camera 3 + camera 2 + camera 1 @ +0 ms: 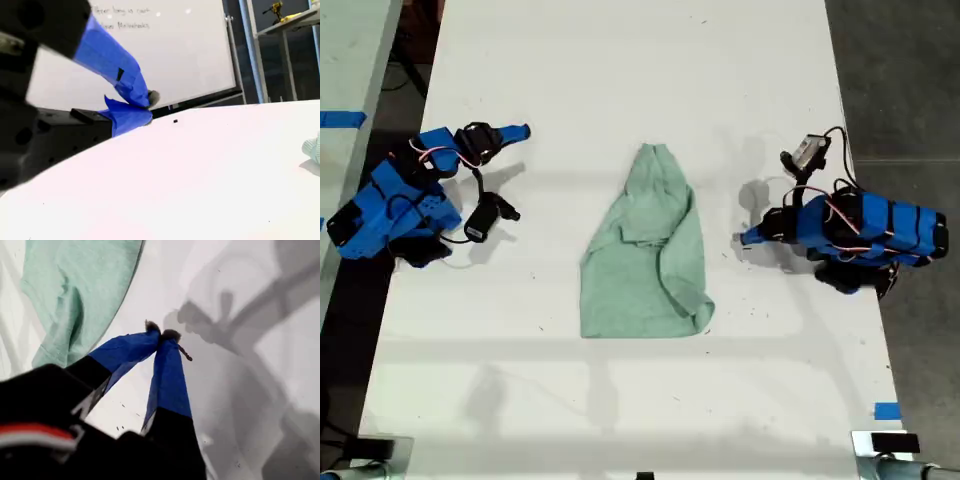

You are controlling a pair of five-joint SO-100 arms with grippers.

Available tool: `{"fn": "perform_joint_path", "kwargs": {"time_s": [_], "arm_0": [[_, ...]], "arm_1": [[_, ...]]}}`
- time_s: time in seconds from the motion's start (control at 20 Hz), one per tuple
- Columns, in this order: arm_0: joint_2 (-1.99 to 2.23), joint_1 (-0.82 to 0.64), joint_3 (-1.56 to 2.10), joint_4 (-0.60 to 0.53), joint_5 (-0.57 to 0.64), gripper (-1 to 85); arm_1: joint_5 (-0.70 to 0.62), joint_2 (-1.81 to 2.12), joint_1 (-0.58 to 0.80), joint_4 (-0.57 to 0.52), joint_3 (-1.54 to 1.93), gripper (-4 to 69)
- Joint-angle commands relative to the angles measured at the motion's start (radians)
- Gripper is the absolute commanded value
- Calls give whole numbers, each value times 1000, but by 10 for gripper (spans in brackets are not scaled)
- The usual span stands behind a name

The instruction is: Fold t shirt

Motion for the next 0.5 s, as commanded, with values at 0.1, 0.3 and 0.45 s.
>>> {"fn": "perform_joint_path", "kwargs": {"time_s": [0.1,0.3,0.45], "arm_0": [[9,15,41,14,-52,-2],[9,15,41,15,-60,-2],[9,15,41,17,-64,-2]], "arm_1": [[18,9,-9,-14,58,18],[20,9,-9,-14,58,18],[20,9,-11,-14,58,18]]}}
